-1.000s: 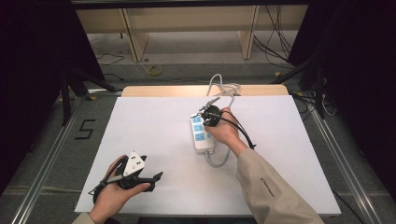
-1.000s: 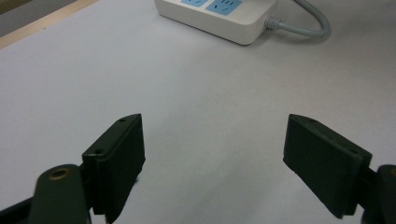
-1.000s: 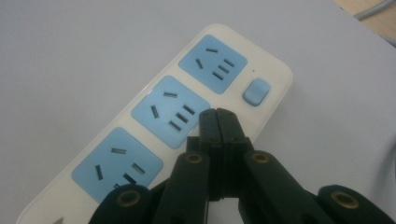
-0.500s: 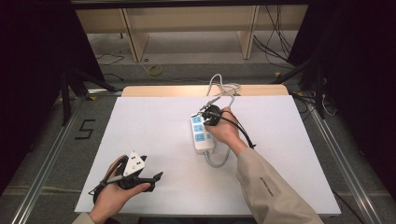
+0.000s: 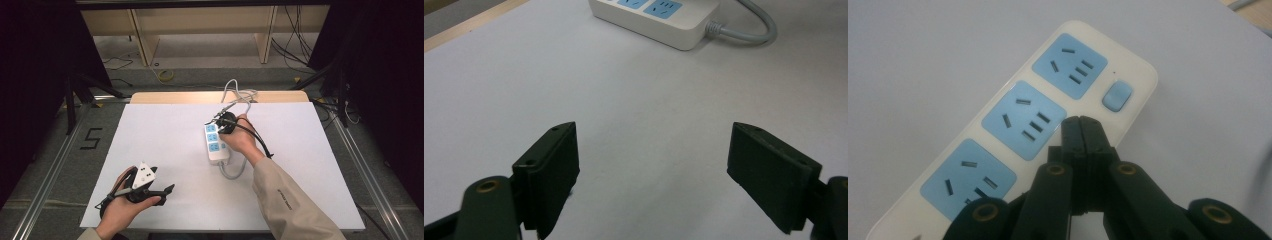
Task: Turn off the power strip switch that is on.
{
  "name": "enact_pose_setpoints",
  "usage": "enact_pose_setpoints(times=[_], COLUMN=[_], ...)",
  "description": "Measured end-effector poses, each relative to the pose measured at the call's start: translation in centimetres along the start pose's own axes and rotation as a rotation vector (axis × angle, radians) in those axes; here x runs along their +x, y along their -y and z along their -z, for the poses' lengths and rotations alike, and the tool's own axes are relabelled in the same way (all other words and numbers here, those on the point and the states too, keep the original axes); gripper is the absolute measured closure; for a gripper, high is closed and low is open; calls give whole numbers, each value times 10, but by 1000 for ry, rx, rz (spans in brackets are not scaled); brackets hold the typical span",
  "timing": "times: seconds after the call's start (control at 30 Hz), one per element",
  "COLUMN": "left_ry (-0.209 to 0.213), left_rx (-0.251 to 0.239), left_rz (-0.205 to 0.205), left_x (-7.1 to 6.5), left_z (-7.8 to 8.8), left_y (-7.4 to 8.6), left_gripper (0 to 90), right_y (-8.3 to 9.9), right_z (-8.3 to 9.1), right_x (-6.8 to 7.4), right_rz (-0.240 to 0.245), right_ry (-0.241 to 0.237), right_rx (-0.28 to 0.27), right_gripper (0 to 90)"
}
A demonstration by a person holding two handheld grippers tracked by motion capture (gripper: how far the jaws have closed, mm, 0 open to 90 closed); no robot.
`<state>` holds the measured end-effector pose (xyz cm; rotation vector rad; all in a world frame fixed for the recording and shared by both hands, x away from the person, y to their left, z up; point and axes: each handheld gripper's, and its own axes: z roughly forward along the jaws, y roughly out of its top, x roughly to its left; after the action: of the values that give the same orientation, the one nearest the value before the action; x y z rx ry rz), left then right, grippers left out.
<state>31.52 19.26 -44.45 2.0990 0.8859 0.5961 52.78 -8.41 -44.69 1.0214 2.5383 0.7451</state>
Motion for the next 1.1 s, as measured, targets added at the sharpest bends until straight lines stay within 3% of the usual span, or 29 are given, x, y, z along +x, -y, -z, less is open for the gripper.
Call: enact_pose_setpoints(times=[0.67,1.1], left_ry=[3,1], left_rx=[0,0], left_rz=[0,1], left_x=[0,0], left_z=[0,0], left_y=[0,0], left_gripper=[205,205], right_y=[-14,-15], right_z=[-2,-1], right_x=[-1,0], right_rz=[3,-19], right_ry=[-8,-25], right_rx=[93,124], right_gripper=[900,900])
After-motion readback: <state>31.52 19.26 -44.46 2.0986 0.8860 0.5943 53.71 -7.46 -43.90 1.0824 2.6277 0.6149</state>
